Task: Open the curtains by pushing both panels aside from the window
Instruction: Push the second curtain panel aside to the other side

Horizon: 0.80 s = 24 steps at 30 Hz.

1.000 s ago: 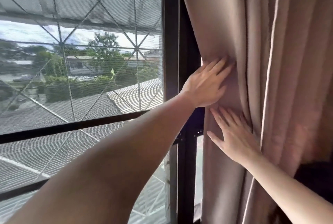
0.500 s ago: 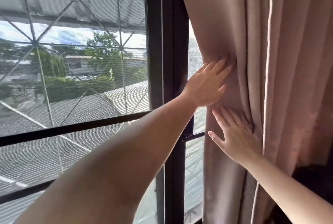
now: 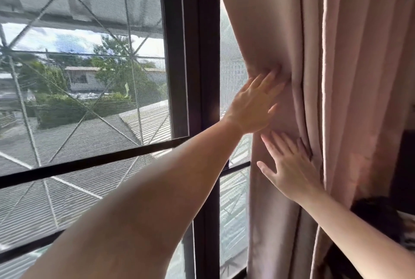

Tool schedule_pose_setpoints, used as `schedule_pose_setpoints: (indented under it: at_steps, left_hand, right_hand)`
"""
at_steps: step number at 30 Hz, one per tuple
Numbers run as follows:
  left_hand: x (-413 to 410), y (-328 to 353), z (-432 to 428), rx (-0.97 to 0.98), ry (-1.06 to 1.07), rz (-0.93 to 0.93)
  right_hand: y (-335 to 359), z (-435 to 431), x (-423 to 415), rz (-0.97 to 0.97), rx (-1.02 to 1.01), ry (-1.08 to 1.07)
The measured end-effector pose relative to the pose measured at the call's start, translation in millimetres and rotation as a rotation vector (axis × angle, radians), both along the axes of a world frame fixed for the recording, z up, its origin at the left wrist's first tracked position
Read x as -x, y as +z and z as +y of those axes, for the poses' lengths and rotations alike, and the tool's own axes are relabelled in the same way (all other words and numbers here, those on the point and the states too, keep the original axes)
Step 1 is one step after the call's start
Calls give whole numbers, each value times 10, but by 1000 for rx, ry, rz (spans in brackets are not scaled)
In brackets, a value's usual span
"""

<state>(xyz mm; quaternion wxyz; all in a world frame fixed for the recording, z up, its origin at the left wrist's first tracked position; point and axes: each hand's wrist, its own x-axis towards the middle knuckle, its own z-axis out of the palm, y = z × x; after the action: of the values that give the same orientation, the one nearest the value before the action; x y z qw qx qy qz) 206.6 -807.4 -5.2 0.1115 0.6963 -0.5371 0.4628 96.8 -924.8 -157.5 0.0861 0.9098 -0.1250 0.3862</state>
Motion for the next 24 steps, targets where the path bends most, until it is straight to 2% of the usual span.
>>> schedule_pose_setpoints:
  at_steps: [11,18,24]
  left_hand:
    - [100,-48,422,-60,13,-81]
    - [293,-148,861,-91,16,-64]
    - [435,-288,1331,-101,19,-71]
  right_hand:
    - [-141,406,164,30,-31,-10]
    - [-253,831,340,83,-34,-34]
    - [-301,1346,478,42,-40,-54]
